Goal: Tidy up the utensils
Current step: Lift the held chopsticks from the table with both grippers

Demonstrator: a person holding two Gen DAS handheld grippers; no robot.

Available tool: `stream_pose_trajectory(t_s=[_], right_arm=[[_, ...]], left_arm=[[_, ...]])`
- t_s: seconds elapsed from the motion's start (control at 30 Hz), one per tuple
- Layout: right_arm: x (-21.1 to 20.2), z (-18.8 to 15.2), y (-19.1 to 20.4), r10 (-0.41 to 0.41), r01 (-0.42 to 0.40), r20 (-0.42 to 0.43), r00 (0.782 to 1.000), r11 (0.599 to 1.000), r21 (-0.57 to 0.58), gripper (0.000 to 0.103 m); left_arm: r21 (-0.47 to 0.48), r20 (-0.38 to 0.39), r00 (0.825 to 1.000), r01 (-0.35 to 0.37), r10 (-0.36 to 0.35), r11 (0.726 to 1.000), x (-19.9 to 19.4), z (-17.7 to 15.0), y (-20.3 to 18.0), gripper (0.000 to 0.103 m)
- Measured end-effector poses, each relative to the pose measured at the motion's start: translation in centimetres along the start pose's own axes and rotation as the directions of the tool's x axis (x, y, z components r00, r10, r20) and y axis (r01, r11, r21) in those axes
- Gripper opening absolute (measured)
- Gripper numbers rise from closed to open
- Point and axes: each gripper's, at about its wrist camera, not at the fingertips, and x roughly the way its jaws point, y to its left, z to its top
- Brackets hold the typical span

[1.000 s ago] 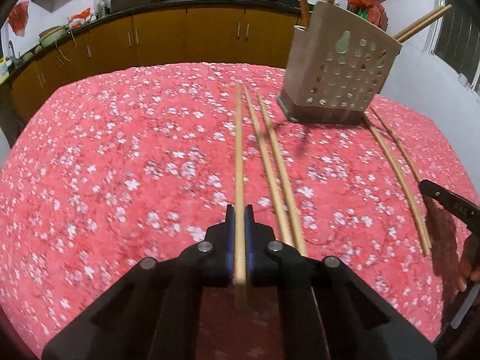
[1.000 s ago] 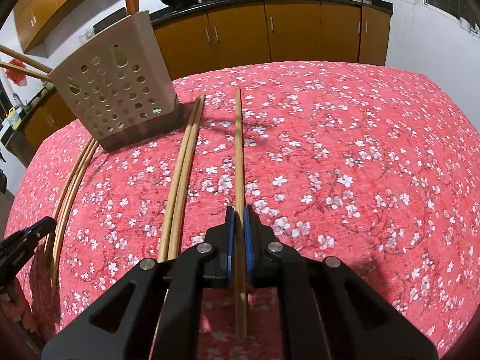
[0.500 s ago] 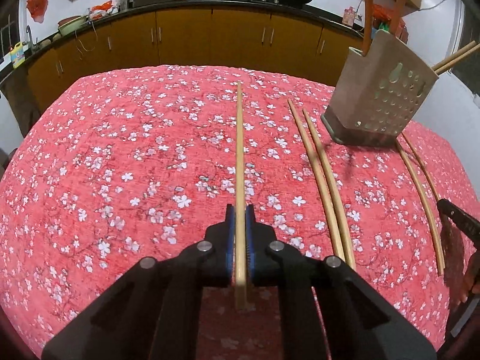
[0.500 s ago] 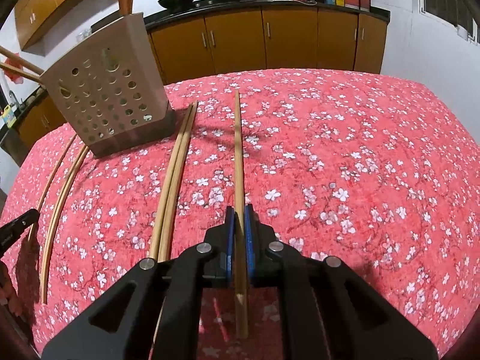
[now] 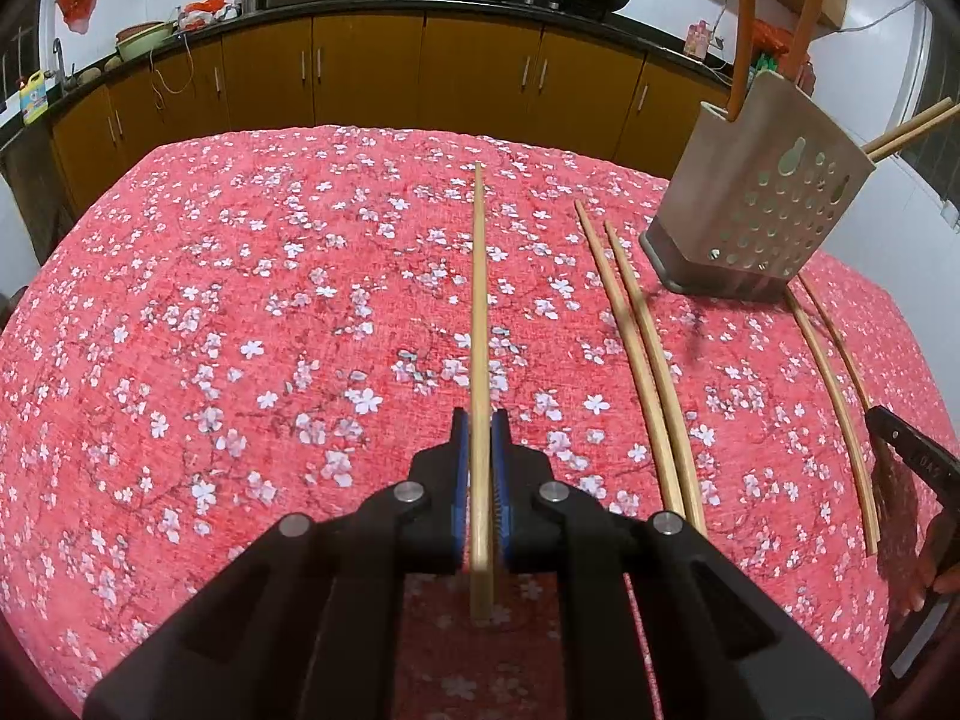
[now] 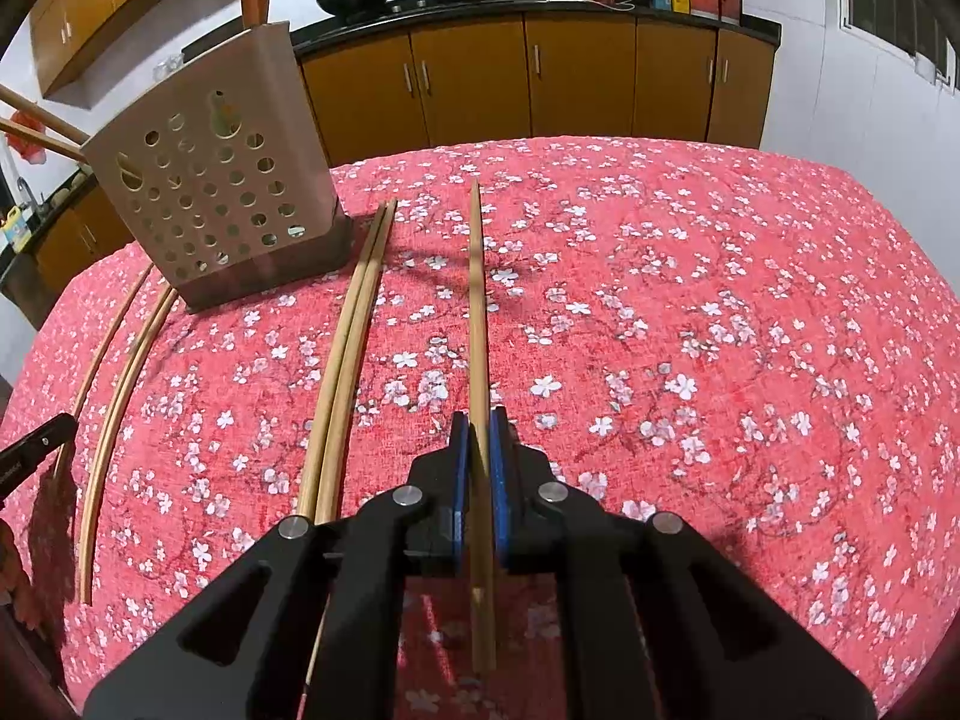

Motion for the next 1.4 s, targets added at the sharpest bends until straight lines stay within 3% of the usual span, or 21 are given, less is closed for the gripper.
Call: stream_pose_trajectory(t_s=[0.77,0.9,1.17,1.4], right_arm=[[-0.8,-0.2,-0.3,0.012,-0.012,-0.006,1.000,1.000,-0.010,0.008],[-3.3,0.6,-0.6,0.026,-0.026,0.062,0.998,1.000,-0.001,0.008],[-7.8,2.4,-1.4,0.028,-0.033,0.191,0.981,0.999,0.019,0.008],[-9.8,3.7,-1.4,0.031,-0.040,0.267,0.963,0.999,0.027,0.008]], left_arm=[[0.046,-0.005,1.000,-0.023,0.023,0.999,-0.4,-0.5,-0.7,0.008],[0.043,-0.003,1.000,-0.017,0.017,0.999,-0.8,0.1,-0.7,0.008],[0.048,0.103,0.995,-0.012,0.007,0.999,-4.7,2.1,-0.7,0.008],[0.032,0.203,0.979,0.018,-0.024,0.999,-8.0,4.0,-1.0,0.008]])
